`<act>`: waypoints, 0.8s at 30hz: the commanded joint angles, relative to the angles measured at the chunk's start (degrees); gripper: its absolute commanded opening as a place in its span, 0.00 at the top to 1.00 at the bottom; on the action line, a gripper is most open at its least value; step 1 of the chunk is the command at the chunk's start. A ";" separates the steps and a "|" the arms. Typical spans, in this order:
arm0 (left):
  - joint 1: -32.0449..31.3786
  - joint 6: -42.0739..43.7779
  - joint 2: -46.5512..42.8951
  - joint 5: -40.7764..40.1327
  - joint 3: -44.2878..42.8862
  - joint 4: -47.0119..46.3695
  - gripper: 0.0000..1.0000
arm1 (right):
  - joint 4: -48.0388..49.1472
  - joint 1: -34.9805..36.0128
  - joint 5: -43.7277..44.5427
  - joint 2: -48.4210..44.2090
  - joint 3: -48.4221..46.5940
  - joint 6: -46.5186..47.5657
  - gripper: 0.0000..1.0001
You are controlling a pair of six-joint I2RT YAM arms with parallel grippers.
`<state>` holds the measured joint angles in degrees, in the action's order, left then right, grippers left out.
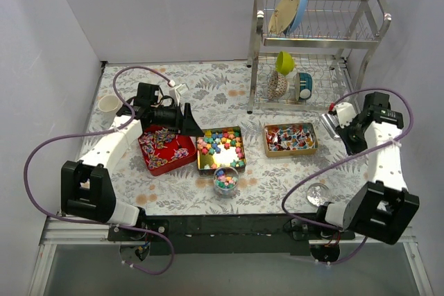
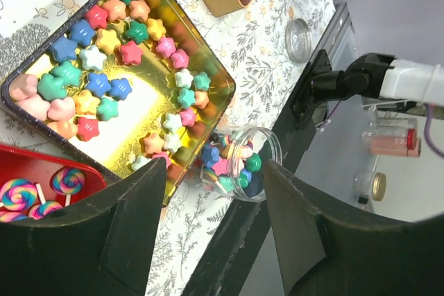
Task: Pack the candies
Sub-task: Place the spatula at the center of the board.
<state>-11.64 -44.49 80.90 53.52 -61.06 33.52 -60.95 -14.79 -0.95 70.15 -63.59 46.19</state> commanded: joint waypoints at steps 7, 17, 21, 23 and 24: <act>-0.93 8.89 -1.36 -3.85 -2.84 1.90 0.37 | 18.56 -7.63 -8.63 8.94 9.88 -1.28 0.99; -1.02 13.61 1.18 -13.00 -6.00 7.95 0.35 | 26.14 -9.38 -8.98 16.07 14.29 -2.51 0.94; -1.02 15.05 3.91 -13.70 -8.90 9.90 0.35 | 25.53 -10.61 -10.12 18.17 12.88 -1.55 0.79; -1.11 14.70 5.14 -13.61 -9.78 9.46 0.35 | 25.62 -10.88 -10.65 18.53 12.44 -1.55 0.71; -1.11 14.69 5.49 -13.79 -10.04 9.20 0.35 | 25.44 -11.23 -11.00 18.79 12.18 -1.55 0.68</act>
<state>-12.80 -31.94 85.36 40.97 -68.25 41.45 -36.91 -25.12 -9.28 88.38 -49.15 44.58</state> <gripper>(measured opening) 0.652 0.276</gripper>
